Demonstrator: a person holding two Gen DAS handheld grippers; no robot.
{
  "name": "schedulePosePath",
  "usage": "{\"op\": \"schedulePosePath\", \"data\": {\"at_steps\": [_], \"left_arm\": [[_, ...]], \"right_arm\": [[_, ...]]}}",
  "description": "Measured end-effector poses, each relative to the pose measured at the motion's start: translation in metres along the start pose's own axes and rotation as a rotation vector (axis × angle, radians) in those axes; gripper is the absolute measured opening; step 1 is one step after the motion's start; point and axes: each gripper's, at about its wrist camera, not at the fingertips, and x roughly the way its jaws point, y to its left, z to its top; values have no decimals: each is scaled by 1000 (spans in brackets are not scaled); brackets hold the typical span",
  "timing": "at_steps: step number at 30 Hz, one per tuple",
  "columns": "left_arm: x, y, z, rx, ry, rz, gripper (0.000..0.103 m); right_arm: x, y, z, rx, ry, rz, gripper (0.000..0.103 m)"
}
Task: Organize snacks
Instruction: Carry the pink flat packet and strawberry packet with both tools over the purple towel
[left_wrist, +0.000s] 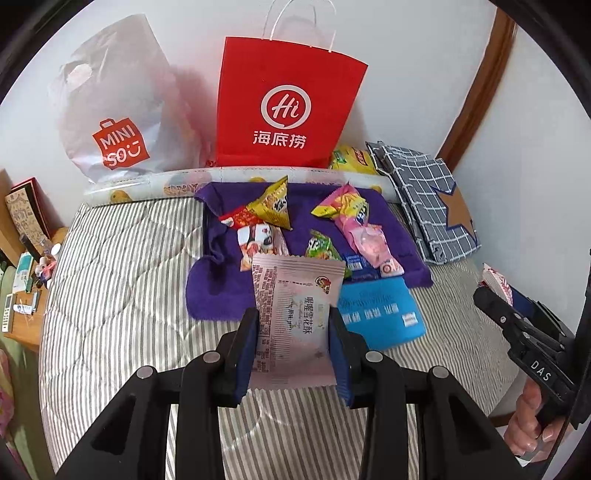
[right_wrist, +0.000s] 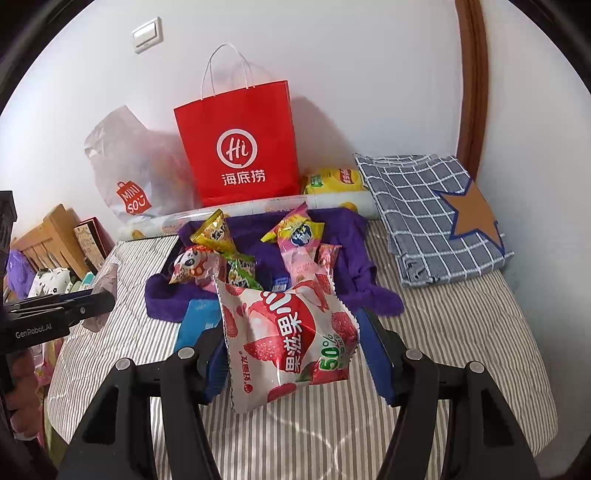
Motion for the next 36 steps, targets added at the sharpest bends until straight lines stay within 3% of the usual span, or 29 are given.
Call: {"op": "schedulePosePath", "data": {"at_steps": [12,26,36], "left_arm": [[21,-2,34,18,-17,11,35],[43,0,58,22,-17,3,35],[96,17,83,-14,34,15,35]], "right_arm": [[36,5,37,-18,-1,6,63],[65,9,58,-48,9,-5,63],[125,13,70,-72,62,29,63]]}}
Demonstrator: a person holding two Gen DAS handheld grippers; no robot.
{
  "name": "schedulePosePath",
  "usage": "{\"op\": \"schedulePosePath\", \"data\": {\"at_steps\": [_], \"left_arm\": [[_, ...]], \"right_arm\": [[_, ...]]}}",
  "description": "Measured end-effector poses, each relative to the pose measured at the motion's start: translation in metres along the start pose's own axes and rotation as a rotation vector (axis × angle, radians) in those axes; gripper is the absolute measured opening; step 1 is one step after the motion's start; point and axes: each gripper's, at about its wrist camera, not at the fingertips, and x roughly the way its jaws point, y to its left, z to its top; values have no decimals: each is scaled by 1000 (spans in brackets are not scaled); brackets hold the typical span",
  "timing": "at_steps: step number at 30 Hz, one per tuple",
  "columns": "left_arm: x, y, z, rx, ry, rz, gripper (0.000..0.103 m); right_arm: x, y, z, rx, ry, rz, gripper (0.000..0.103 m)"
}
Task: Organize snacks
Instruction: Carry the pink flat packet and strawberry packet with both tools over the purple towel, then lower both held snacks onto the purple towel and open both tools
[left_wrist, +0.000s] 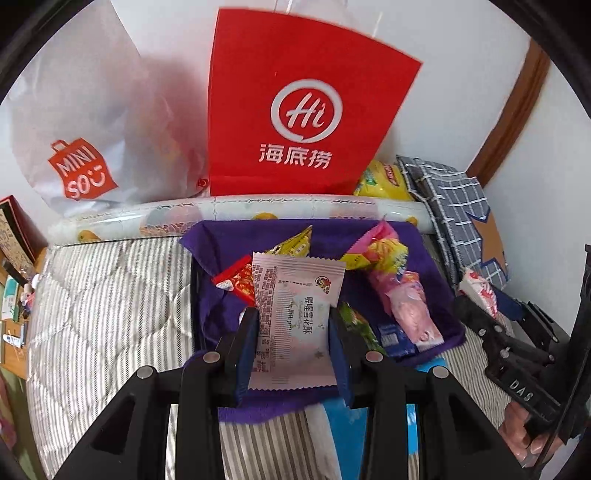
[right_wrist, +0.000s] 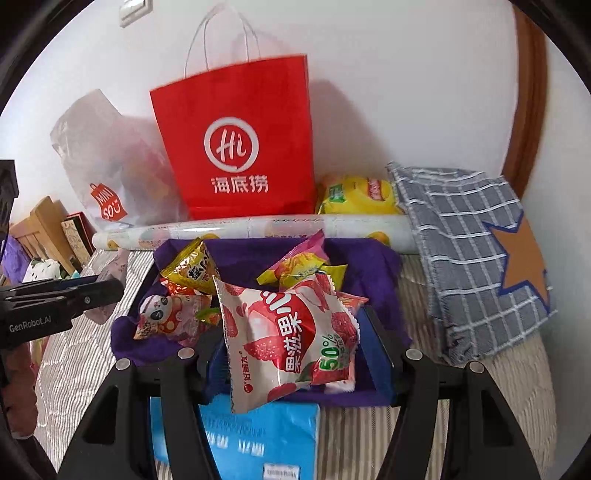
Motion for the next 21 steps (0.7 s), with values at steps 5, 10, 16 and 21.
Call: {"op": "schedulePosePath", "data": {"at_steps": [5,10,16,21], "left_arm": [[30,-1,10,12,37,-9,35],[52,-7,16,22,59,-28,35],[69,-19,19,57,78,-19,35],[73,-22,21,65,75,-16,36]], "right_arm": [[34,1,5,-12,42,-1,63],[55,-4,8,-9,60,-11,63],[76,-12,7,15,102,-33,63],[86,-11,3,3,119,-41,64]]}}
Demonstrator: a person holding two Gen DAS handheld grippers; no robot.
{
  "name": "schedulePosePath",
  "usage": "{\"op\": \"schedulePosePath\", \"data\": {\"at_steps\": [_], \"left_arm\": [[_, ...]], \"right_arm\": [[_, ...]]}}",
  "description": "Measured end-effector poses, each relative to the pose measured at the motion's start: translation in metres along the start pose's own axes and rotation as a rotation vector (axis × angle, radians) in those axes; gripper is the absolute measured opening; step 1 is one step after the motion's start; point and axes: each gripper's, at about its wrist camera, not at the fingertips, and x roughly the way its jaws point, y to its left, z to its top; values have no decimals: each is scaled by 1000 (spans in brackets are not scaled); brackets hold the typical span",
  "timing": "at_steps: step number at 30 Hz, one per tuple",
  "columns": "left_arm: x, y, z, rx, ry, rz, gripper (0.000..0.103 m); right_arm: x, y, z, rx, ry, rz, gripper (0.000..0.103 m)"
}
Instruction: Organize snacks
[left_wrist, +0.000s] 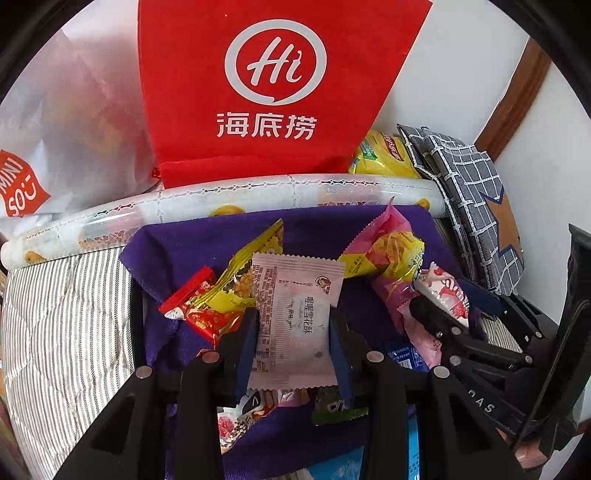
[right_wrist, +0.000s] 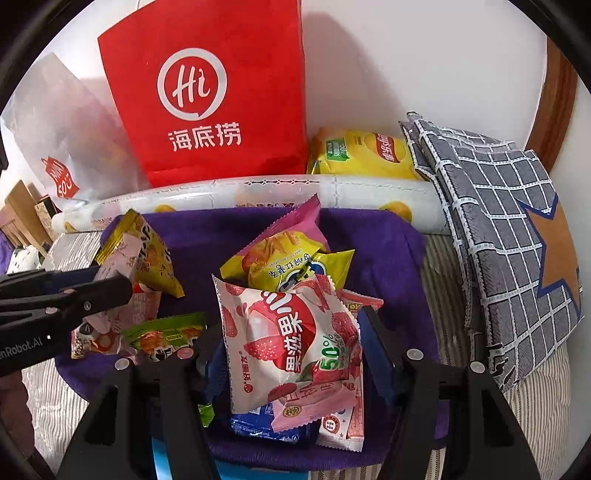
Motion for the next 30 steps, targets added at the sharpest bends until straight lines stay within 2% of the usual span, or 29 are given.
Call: {"op": "schedulePosePath", "data": {"at_steps": [5,7,9,14,20,26,30], "left_arm": [[0,-1,1,6,8,9,41],[-2,-2,1,0,11,22,61],[-9,-3,-1,8,-3,39,66],[-36,-9,-7,16,-26,46,67],[-84,-22,-27,26,-73,38,67],[-133,-38,-58,35,-124,36,73],[-164,-50,-84,52,-167,55,81]], "right_arm": [[4,2,-2,-10,8,1,64],[2,4,-2,-15,3,3,70],[-4,5,-2,-12,-4,4,78],[-31,6,-3,3,-34,4,80],[-90,6,-13,26,-84,-5,80],[-151,3,-39,63,-120,-54,80],[-192,-2,-63,102,-138,-64,80]]}}
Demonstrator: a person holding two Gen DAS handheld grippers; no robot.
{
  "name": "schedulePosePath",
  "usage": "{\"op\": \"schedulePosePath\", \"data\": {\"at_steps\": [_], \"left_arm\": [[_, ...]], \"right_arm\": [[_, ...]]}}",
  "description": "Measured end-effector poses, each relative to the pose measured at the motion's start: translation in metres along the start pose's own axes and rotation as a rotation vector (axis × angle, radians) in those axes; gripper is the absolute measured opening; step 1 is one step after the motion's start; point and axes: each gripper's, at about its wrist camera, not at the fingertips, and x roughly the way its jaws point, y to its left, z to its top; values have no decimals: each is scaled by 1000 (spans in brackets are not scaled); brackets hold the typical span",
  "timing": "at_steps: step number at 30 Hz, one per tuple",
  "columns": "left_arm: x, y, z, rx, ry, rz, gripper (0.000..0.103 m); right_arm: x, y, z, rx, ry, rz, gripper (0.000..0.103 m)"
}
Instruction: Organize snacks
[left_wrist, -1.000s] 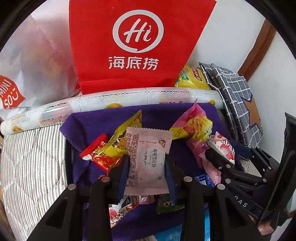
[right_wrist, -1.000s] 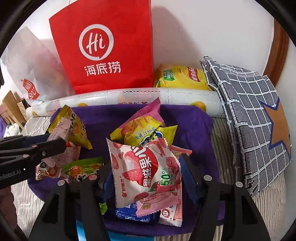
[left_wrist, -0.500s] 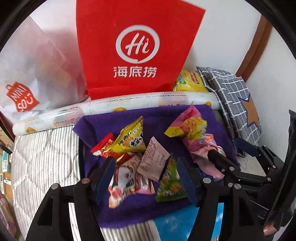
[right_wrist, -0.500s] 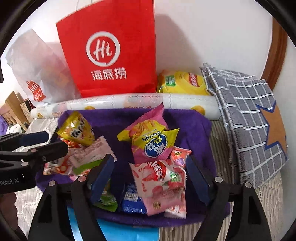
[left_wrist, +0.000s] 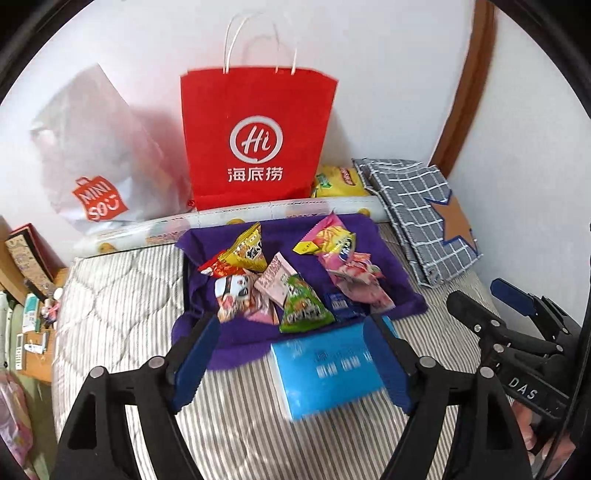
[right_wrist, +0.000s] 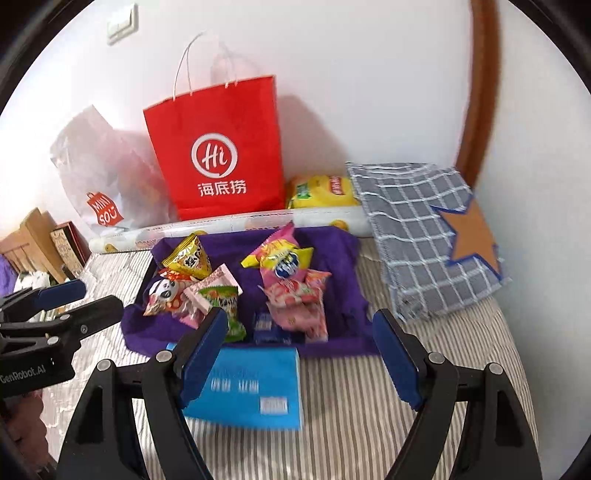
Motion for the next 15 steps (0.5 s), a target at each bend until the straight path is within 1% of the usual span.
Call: {"op": "schedulePosePath", "data": {"at_steps": [4,6,7,13,15], "left_arm": [[-32,-9,-23,3,-31,17,86],[-46,-12,-37,-2,-45,20,90],[-52,-14,-43,-4,-48,20,92],[-79,-20,-76,-17,-64,37,96],[-86,-22,-87,-16,-72,46,97]], "right_arm": [[-34,-6,-21,38,-5,-5,80],[-51,-8,-34,48,-4,-16,87],[-59,-8,-40,47,-10,-19,88],[-96,-15,-76,47,-21,-30,96],[-108,-17,-87,32,-43,-43,102]]}}
